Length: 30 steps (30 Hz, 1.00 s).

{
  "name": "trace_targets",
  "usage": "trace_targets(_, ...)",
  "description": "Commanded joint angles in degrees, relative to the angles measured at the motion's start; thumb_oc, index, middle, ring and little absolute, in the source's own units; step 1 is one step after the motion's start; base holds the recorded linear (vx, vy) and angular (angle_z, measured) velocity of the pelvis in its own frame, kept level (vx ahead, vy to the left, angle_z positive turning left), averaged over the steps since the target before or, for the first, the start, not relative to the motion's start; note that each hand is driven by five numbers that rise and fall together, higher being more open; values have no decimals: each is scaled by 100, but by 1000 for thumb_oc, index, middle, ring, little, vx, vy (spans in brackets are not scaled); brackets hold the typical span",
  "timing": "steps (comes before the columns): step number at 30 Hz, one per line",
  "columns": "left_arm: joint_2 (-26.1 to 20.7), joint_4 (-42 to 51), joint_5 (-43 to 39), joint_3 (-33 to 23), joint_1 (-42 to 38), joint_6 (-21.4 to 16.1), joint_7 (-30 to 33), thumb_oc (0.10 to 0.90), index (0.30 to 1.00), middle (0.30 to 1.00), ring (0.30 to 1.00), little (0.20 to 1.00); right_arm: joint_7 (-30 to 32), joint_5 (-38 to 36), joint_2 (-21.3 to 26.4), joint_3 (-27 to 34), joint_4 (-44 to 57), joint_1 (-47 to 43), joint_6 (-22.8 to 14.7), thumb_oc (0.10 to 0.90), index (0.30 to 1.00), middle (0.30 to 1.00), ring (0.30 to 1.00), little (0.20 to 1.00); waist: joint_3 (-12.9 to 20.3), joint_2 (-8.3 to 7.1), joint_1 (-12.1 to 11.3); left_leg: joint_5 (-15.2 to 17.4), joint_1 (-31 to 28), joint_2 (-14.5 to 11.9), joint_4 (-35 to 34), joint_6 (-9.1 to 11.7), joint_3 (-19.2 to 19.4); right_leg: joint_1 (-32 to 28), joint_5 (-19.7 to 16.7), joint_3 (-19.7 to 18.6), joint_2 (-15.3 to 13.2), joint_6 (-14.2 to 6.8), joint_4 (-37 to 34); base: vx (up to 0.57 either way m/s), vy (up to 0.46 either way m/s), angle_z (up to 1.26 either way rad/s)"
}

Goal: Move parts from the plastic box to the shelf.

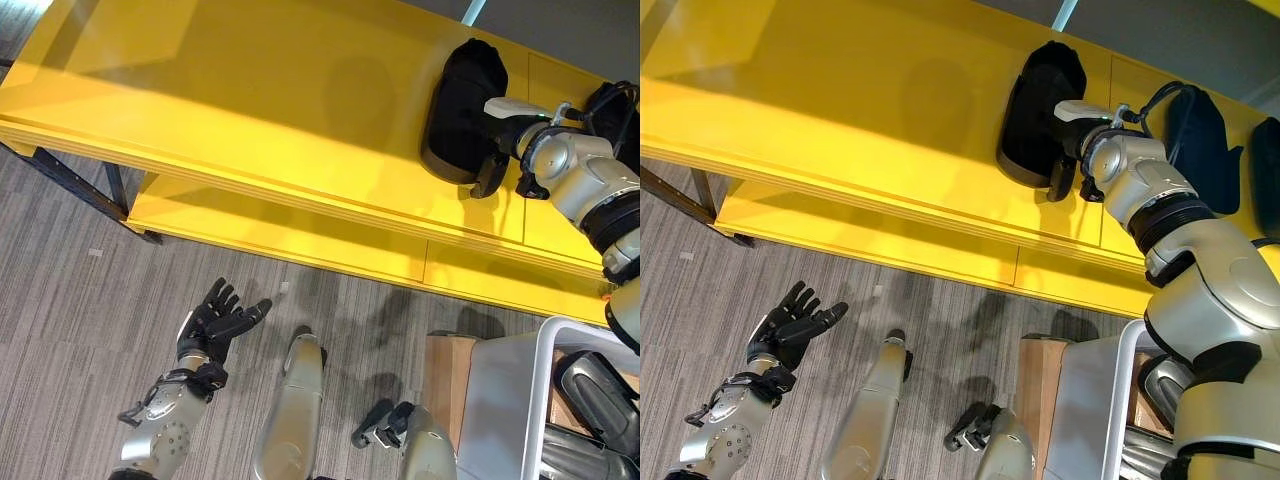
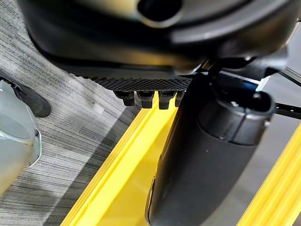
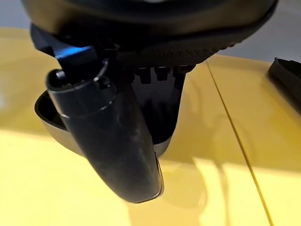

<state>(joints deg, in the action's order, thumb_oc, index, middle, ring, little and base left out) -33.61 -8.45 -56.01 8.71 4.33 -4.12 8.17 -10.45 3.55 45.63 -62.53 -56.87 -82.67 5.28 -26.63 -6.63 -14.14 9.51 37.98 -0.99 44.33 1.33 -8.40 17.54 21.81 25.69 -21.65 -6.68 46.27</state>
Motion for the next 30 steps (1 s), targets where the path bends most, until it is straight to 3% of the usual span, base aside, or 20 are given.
trace_targets(1,-280,426,20,-288,-32,-391,-176,900,1000,1000,1000,1000,224,267,540,-212,-249,-951,90,900,1000,1000,1000,1000,296,-41,28,651,-180,-483,133,23,-345,411,-639,-225,-35,-25,142,0,0,0)
trace_targets(30,-293,400,14,-309,16,-402,-218,900,1000,1000,1000,1000,207,489,686,-366,-225,-1035,30,900,1000,1000,1000,1000,279,-17,21,661,-108,-457,178,18,-368,479,-615,-224,-41,-30,202,0,0,0)
